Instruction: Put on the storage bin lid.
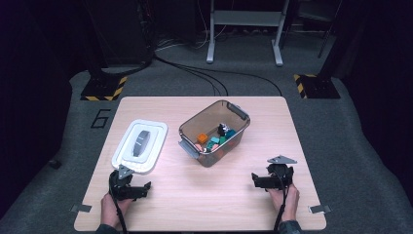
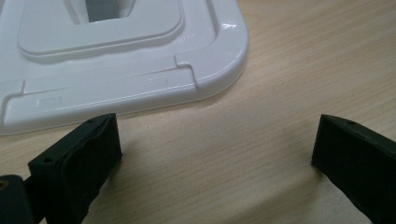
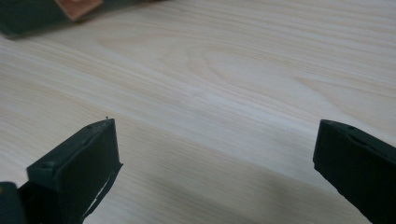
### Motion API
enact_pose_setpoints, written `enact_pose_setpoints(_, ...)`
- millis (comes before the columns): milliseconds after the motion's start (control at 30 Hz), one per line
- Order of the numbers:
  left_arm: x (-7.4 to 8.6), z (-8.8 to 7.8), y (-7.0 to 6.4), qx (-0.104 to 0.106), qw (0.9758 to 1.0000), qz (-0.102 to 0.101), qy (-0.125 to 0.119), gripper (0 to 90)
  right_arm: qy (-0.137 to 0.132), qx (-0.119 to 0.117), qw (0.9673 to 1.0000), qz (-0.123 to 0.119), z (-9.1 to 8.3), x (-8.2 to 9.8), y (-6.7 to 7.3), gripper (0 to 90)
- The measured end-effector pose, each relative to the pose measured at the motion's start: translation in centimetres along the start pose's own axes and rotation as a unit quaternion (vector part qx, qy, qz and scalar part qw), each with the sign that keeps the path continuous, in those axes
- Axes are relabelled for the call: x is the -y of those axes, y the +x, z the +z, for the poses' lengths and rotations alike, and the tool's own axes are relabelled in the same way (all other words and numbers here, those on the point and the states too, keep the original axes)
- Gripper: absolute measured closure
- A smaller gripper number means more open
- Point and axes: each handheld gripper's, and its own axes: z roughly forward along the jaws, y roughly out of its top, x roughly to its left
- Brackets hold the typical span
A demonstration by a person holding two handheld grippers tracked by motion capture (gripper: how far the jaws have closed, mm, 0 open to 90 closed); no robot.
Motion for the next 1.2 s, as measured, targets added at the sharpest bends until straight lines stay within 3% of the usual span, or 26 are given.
enact_pose_setpoints(100,0.1,0.0,-0.1,-0.004,0.9999,-0.007,-0.006,2.4,-0.001,0.006,1.0,0.004,0.1,0.4,-0.6,0.0)
enact_pose_setpoints(133,-0.2,-0.3,0.0,0.009,1.0,-0.003,-0.003,5.4,-0.002,0.014,0.9999,0.003,0.1,0.6,-0.9,0.0)
enact_pose_setpoints(167,-0.2,-0.3,0.0,0.009,1.0,-0.003,-0.003,5.7,-0.002,0.014,0.9999,0.003,0.1,0.6,-0.9,0.0)
enact_pose_setpoints(200,-0.6,-0.8,0.2,0.022,0.9996,-0.007,-0.015,4.3,0.002,0.017,0.9998,0.002,0.2,0.8,-1.2,0.0)
enact_pose_setpoints(233,-0.6,-0.8,0.2,0.022,0.9996,-0.007,-0.015,3.8,0.002,0.017,0.9998,0.002,0.2,0.8,-1.2,0.0)
enact_pose_setpoints(367,-2.9,-1.7,1.0,0.035,0.999,-0.003,-0.029,4.0,0.013,0.02,0.9997,0.007,0.7,1.5,-1.7,0.0)
enact_pose_setpoints(467,-5.1,-1.5,2.2,0.034,0.9987,-0.002,-0.037,5.4,-0.001,0.024,0.9997,0.002,0.8,2.1,-1.9,0.0)
enact_pose_setpoints(500,-5.1,-1.5,2.2,0.034,0.9987,-0.002,-0.037,6.3,-0.003,0.025,0.9997,0.004,0.8,2.1,-2.0,0.0)
enact_pose_setpoints(600,-7.2,-0.2,3.4,0.026,0.9992,0.0,-0.031,9.3,-0.003,0.025,0.9997,0.003,0.8,2.1,-2.0,0.0)
enact_pose_setpoints(667,-7.8,0.5,3.9,0.027,0.9994,-0.001,-0.023,11.2,-0.003,0.025,0.9997,0.003,0.8,2.1,-2.0,0.0)
enact_pose_setpoints(767,-8.9,2.3,4.7,0.018,0.9998,-0.012,-0.003,15.4,-0.007,0.025,0.9996,0.006,0.9,2.1,-2.0,0.0)
enact_pose_setpoints(800,-9.4,3.5,5.1,0.006,0.9998,-0.015,0.006,15.6,-0.007,0.025,0.9996,0.006,0.9,2.1,-2.0,0.0)
enact_pose_setpoints(833,-9.4,3.5,5.1,0.006,0.9998,-0.015,0.006,16.8,-0.007,0.025,0.9996,0.006,0.9,2.1,-2.0,0.0)
enact_pose_setpoints(933,-10.1,5.2,5.6,-0.011,0.999,-0.04,0.015,28.5,-0.007,0.025,0.9997,0.006,0.9,2.1,-2.0,0.0)
enact_pose_setpoints(967,-10.1,5.5,5.7,-0.004,0.9988,-0.045,0.017,31.7,-0.006,0.025,0.9997,0.005,0.9,2.1,-2.0,0.0)
enact_pose_setpoints(1100,-10.0,6.2,5.6,-0.019,0.9987,-0.042,0.022,52.3,-0.004,0.025,0.9997,0.003,0.8,2.1,-2.1,0.0)
enact_pose_setpoints(1133,-10.1,6.2,5.6,-0.026,0.9986,-0.045,0.014,62.0,-0.004,0.026,0.9996,0.006,0.9,2.1,-2.0,0.0)
enact_pose_setpoints(1200,-10.1,6.2,5.6,-0.024,0.9986,-0.045,0.013,66.9,-0.003,0.027,0.9996,0.004,0.8,2.1,-2.0,0.0)
